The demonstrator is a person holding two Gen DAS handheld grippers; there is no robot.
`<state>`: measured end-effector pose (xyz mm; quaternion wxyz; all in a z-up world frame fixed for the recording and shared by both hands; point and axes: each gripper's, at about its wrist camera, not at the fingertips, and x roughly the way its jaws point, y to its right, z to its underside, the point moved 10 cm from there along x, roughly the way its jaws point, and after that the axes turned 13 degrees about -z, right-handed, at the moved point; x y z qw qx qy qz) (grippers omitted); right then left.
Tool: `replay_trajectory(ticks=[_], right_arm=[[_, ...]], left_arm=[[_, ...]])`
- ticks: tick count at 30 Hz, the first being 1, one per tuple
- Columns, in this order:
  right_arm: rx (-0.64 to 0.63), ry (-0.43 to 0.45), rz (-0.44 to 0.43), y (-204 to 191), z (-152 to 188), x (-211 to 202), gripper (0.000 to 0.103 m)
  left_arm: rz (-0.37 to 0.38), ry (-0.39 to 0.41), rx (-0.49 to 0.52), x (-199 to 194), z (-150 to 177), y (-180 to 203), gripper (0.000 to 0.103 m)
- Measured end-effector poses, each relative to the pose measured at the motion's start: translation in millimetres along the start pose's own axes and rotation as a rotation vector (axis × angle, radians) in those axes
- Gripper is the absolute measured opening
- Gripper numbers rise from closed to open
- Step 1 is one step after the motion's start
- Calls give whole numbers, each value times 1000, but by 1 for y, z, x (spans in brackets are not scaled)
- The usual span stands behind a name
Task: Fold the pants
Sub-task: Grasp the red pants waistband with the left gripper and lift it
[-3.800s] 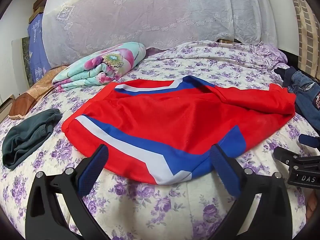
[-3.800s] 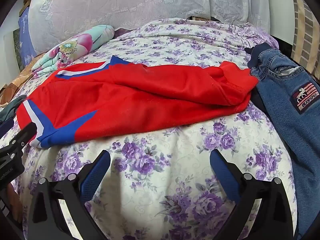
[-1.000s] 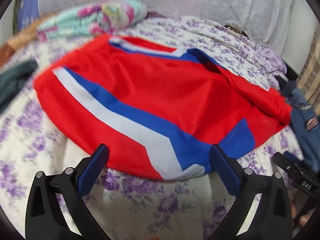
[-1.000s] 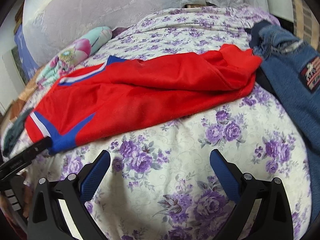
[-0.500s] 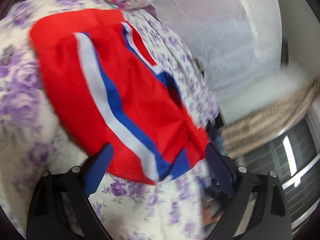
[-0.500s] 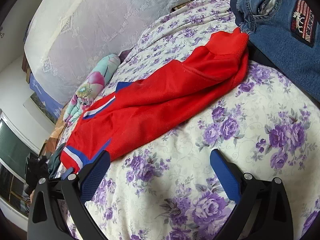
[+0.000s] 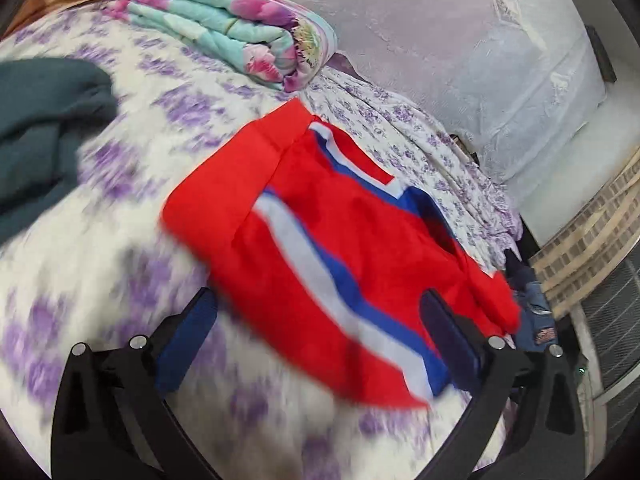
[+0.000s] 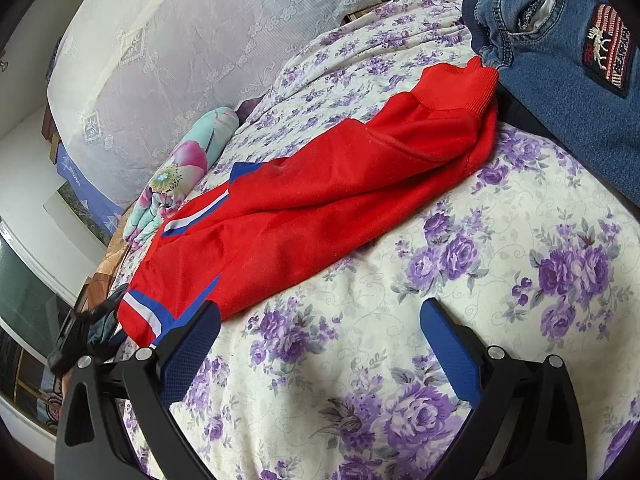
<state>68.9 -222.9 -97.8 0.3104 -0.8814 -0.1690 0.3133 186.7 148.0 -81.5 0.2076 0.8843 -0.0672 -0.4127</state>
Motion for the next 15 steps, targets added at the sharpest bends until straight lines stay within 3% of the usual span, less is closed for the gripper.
replay_trajectory(ticks=[3,4,5,6,7,8,10,13,15], right_arm=[[3,1,-1,0,0,0,100],[8,0,-2,1,-1,0,100],[13,5,-9,1,-1,-1,100],[19,5,-11,3,-2,-1,100],[24,9,-14,4,-3,-1,100],[29,16,-18,5,-4,-2,100],[38,15,-20,7,-5,-2,100],[61,3,-45,9,-8,-3,100],[103,0,-78,11,-10,-11,100]], left_arm=[[-22,28,1,14,-12,5,95],[-42,38,2,15,-8,3,79],[-80,49,0,15,-9,0,48],[-75,45,-10,14,-8,-4,33],[-29,27,-29,16,-6,-4,9],[34,2,-61,15,-3,-4,9],[37,20,-64,6,0,-5,9],[24,136,3,-35,-7,3,8],[57,216,7,-79,-16,2,8]])
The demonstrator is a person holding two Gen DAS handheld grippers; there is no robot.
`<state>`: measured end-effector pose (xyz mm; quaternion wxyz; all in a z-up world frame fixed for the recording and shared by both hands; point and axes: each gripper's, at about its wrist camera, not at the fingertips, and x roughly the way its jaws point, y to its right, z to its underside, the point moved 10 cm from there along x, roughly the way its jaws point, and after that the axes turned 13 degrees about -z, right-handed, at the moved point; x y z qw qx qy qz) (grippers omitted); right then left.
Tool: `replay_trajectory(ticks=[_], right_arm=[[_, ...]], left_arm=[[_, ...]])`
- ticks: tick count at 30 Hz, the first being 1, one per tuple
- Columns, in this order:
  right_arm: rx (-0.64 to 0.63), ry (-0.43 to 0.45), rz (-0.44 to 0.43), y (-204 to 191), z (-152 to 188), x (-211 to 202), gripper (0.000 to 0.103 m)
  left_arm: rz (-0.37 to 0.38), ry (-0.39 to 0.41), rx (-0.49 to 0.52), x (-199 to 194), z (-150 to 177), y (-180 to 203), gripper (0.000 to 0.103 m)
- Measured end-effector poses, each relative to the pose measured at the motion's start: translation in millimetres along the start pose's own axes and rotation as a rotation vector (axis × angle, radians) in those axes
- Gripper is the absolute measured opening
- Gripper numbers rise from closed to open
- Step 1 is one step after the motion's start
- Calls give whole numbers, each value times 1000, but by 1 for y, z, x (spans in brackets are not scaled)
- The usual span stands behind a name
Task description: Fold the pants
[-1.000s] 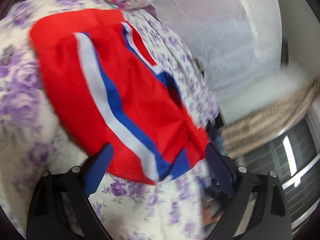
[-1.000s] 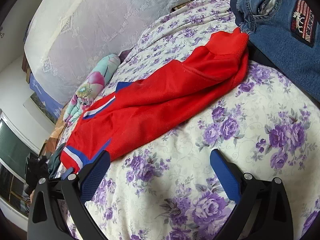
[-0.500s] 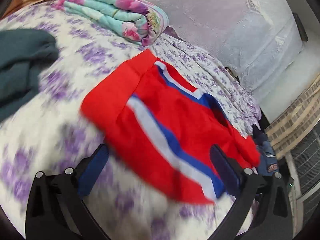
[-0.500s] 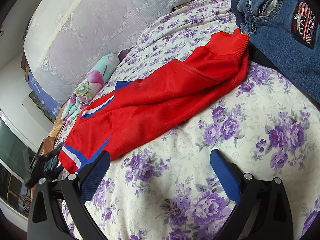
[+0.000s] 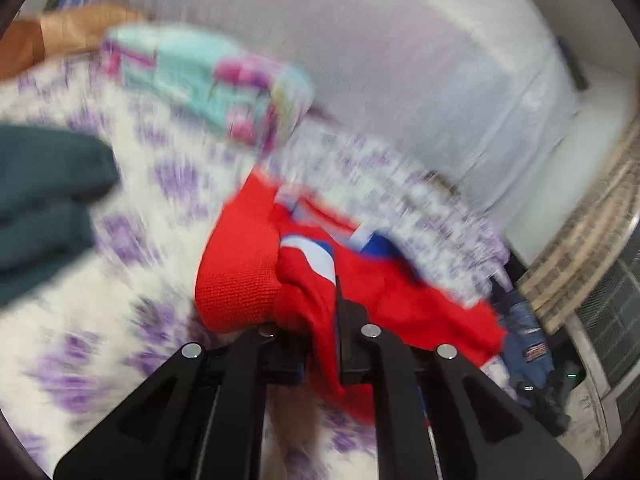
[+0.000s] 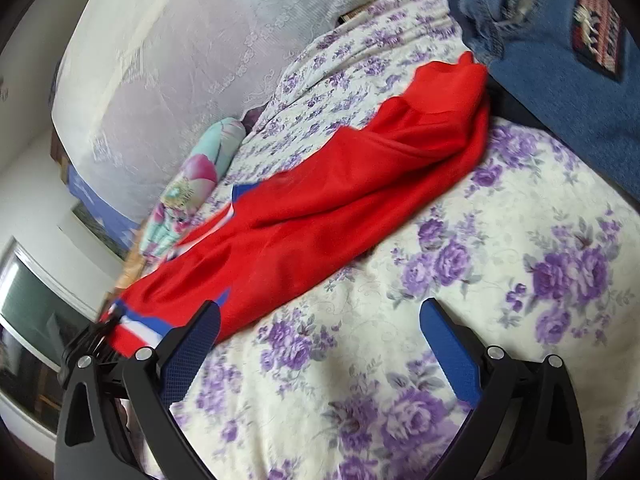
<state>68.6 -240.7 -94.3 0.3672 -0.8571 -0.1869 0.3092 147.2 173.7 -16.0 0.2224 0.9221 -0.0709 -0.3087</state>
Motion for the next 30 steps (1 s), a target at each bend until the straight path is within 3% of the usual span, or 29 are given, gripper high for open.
replay_trajectory(ticks=[2,4,6,9,10,11,12,13,14,16,18,21,26,30], right_arm=[[40,18,-25,3,-1,-11,100],[66,24,-44,6,0,-21,100],[55,4,-42,4,5,-23,100],[43,-2,-15,3,10,-25,100],[48,-6,-5,3,11,-24,100],[60,-13,3,4,9,-21,100],[73,-15,0,6,3,-15,100],[84,-13,-2,7,-2,-11,98],[108,-3,8,10,-8,-10,88],[125,12,-19,4,-15,-11,77],[84,4,-51,-8,-18,-11,73],[70,-54,-69,-17,-14,1,59],[67,-59,5,-2,-35,19,49],[52,-137,51,11,-33,41,43]], left_arm=[[-13,66,-16,-38,-15,-15,8],[-93,77,10,-52,-15,-37,9],[-163,-8,-48,-43,10,-74,10],[-102,-157,-216,-19,58,-112,11],[-32,-132,-291,-27,51,-115,14],[-18,-87,-312,-33,43,-119,34],[-51,-53,-325,-34,38,-126,46],[-68,-46,-340,-33,38,-130,47],[-70,-56,-351,-31,37,-131,47],[-81,-54,-326,-30,35,-130,49],[-76,-49,-289,-31,35,-124,55],[-70,-45,-265,-30,35,-118,62],[-27,-27,-263,-36,40,-114,69],[-12,-27,-262,-36,41,-111,71]])
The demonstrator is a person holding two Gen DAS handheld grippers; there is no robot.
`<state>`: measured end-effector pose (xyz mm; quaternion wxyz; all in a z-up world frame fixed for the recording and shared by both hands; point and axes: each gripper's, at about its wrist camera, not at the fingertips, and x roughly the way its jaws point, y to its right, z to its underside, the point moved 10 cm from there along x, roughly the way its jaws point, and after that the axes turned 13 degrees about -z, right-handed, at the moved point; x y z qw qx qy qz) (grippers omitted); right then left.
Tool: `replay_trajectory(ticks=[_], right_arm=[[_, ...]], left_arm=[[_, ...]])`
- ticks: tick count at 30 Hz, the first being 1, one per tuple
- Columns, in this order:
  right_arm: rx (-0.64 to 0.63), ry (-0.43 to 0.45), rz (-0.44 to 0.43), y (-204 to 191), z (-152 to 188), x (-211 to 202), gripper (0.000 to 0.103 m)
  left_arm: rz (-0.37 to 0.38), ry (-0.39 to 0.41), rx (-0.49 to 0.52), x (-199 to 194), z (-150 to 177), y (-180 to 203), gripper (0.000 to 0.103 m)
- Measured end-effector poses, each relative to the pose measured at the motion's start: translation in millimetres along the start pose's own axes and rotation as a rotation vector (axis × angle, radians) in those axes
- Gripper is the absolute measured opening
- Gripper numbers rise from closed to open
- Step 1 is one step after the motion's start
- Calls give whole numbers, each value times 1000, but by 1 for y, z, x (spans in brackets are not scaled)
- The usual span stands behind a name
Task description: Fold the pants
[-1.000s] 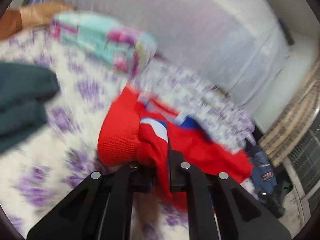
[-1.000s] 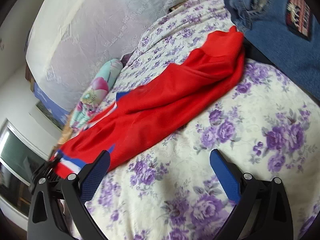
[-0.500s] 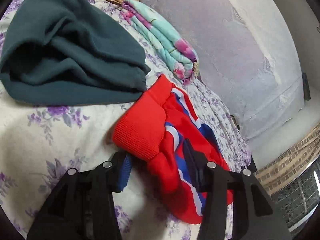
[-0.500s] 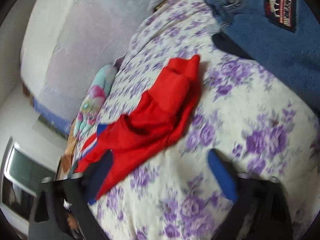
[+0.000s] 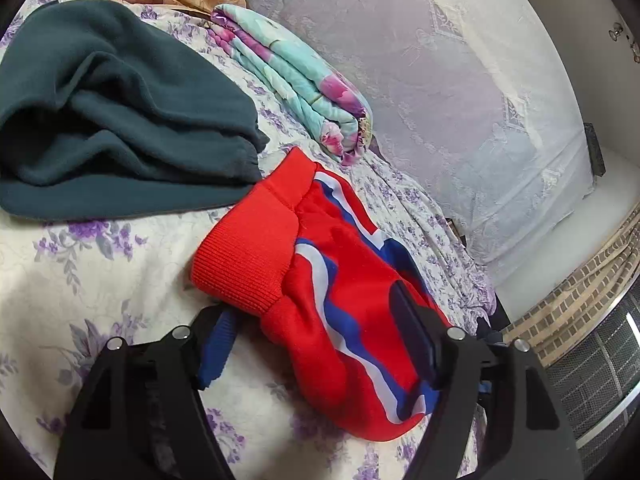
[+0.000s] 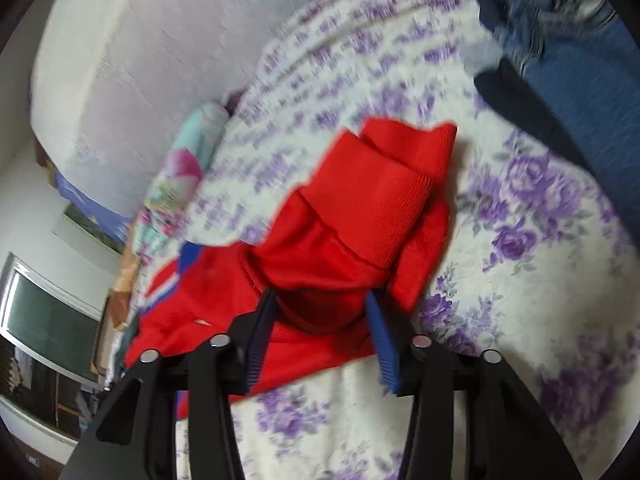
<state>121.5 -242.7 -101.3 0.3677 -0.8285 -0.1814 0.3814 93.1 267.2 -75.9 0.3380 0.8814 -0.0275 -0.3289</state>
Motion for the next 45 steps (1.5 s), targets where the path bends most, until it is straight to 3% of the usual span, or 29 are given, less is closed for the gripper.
replay_trajectory(ticks=[6,12,14,15,16,17,18,23,24,25,26,27,31,34,36,37,38,40,43,45], right_arm=[[-97,29,7,-18,-14,4,10],[-197,45,120,-45,-92,50,8],[-236,74,113,-57,-100,45,12],[-257,88,58,-69,-93,36,14],[-296,88,5,-81,-80,23,36],[-331,85,-7,-87,-70,15,74],[-391,92,0,-92,-53,3,82],[-671,-30,204,-81,4,0,82],[-724,-56,274,-72,6,7,79],[-766,-84,325,-64,7,16,58],[-788,-117,345,-58,11,22,18],[-794,-159,356,-51,15,30,6],[-862,-114,295,-85,9,22,4],[-727,-5,229,-115,-64,15,4],[-629,19,262,-114,-125,33,5],[-616,1,310,-107,-148,47,11],[-600,-16,377,-96,-170,60,28],[-558,-2,412,-89,-180,64,49],[-470,117,283,-85,-178,31,64],[-461,143,278,-73,-174,14,64]], left_arm=[[7,-3,10,1,0,2,74],[24,6,1,0,-1,2,76],[33,11,-10,-1,-2,1,76],[36,13,-12,-2,-2,1,76],[39,14,-13,-2,-2,1,76],[41,13,-14,-2,-2,0,76],[42,10,-13,-1,-2,1,77],[62,12,-6,-1,-2,5,82],[66,14,-8,-2,-3,5,82],[71,16,-12,-2,-3,4,82],[76,18,-15,-3,-3,4,82],[79,19,-17,-3,-4,4,82],[70,18,-12,-2,-3,5,82],[46,14,-1,1,-3,5,82],[40,15,1,2,-3,5,82],[41,17,-3,2,-4,4,82],[41,19,-6,1,-4,4,82],[36,24,-7,0,-4,2,82],[30,22,0,0,-3,3,83],[31,18,1,1,-3,3,84]])
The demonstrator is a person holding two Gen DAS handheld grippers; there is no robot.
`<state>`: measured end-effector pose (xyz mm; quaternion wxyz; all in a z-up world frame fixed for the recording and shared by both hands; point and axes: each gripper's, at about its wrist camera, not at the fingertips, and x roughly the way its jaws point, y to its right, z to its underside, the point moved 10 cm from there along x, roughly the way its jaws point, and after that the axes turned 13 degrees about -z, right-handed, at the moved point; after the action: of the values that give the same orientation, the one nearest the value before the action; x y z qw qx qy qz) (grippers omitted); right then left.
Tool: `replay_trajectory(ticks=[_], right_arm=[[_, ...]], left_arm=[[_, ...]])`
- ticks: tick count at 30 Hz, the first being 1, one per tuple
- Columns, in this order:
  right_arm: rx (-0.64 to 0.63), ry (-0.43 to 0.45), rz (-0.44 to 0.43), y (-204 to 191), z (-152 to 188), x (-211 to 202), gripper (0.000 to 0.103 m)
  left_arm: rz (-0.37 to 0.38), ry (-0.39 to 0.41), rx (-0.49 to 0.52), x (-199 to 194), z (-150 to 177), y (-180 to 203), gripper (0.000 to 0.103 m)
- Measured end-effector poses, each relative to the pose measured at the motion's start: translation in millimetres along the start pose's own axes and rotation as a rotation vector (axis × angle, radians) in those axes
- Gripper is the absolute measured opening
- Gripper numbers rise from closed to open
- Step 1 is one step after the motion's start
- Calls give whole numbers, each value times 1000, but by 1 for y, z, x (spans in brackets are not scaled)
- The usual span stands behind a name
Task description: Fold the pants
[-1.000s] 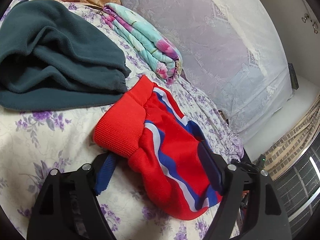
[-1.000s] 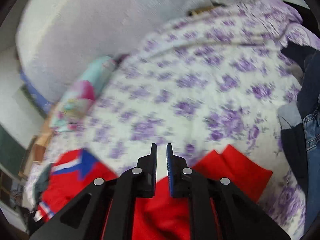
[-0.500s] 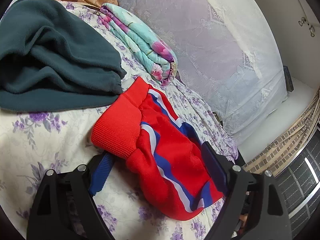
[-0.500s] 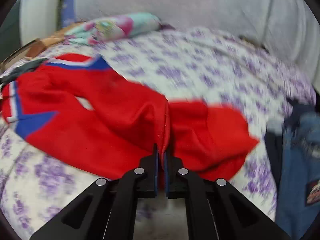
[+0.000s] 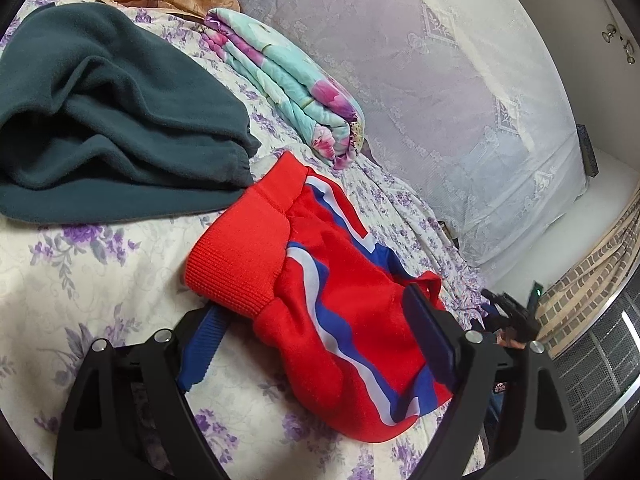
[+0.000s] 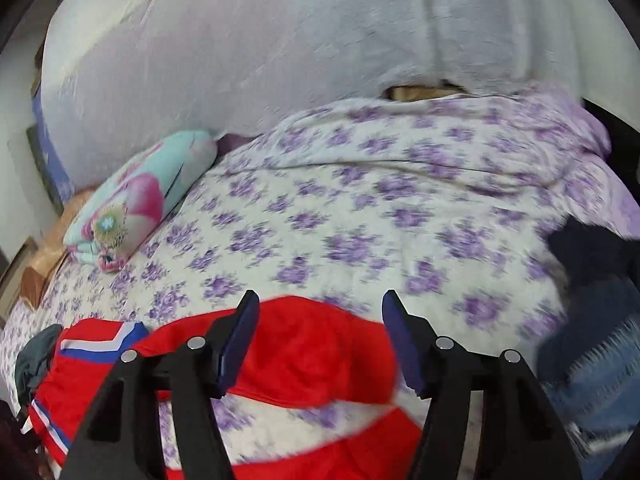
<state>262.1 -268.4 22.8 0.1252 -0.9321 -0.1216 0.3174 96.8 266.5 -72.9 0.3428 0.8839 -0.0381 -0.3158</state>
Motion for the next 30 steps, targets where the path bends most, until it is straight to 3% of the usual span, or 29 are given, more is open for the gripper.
replay_trajectory(ticks=[5,7,13,15,17,23,27,30], right_arm=[[-80,-151,31,14,57,6,64],[-121,-157,69,17,70,14,64],[-642,-242,293,-25,113,55,63],[-734,-214,349,-28,110,61,61],[-676,-219,354,-19,97,65,14],[-434,-205,186,-6,48,50,14],[-265,-232,156,7,-2,63,14],[-193,-254,212,26,-41,100,16]], left_arm=[[20,7,-6,-1,-1,0,85],[24,9,-9,-2,-2,0,85],[3,1,4,1,0,1,85],[1,1,5,1,0,0,85],[1,1,5,1,0,1,85],[2,2,5,1,0,0,85],[-11,4,4,1,0,0,85],[-34,-1,11,4,0,0,85]])
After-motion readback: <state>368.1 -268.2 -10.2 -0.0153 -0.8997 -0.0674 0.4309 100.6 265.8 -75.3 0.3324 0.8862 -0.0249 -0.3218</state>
